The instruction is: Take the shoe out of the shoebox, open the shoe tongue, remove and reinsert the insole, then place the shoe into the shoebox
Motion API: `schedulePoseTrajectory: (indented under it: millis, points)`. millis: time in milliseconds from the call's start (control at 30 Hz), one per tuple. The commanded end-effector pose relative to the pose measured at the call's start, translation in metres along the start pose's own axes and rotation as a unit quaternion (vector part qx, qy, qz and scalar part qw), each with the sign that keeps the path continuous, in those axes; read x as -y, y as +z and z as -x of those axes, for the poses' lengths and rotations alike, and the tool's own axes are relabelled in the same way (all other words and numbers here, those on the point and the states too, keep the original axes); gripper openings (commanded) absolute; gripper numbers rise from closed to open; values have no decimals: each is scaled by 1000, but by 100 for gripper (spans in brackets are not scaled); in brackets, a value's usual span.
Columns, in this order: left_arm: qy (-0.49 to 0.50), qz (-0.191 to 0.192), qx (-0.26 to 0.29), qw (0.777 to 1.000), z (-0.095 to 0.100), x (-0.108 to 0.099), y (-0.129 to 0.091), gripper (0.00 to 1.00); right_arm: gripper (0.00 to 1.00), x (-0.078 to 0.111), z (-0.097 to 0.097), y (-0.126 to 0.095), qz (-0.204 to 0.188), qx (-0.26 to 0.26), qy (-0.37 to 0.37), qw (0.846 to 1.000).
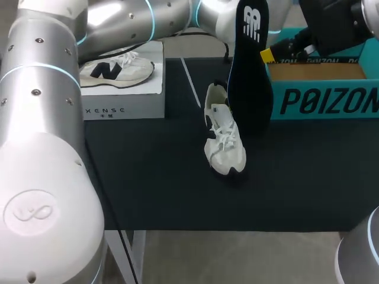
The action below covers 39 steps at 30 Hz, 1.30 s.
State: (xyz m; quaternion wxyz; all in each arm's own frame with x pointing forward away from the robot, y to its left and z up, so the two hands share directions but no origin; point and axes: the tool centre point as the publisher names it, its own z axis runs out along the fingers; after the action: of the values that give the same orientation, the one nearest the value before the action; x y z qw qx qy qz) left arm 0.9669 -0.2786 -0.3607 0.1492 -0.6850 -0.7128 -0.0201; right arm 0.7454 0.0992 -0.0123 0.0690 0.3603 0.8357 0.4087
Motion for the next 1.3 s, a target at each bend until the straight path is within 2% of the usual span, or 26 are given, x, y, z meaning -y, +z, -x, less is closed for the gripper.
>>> schedulePoseTrajectory:
  millis: [33,267,467,500,533,567,733,967,1100,1300]
  points:
    - [7,6,-12,1000,0,3,1,0,0,-2,0,2,-2,1,1,1000]
    - [5,-2,-22,1000,-4,4,10,0,0,-2,0,2,-2,1,1,1000]
    - [-11,8,-29,999,1,4,26,0,0,-2,0,2,-2,1,1,1000]
    - [-12,9,-31,999,2,4,28,32,0,-2,0,2,-2,1,1,1000]
    - [-11,14,-35,999,3,4,29,72,0,-2,0,2,-2,1,1,1000]
    - [-17,10,-37,999,4,5,30,100,0,-2,0,2,-2,1,1,1000]
    - [-21,-4,-11,1000,-2,5,19,100,0,-2,0,2,-2,1,1,1000]
    - [-48,-38,31,998,-16,4,-6,100,0,-2,0,2,-2,1,1,1000]
    - [-48,-60,72,994,-20,6,-23,100,0,-2,0,2,-2,1,1,1000]
    - [-58,-52,146,986,-22,11,-46,100,0,-2,0,2,-2,1,1,1000]
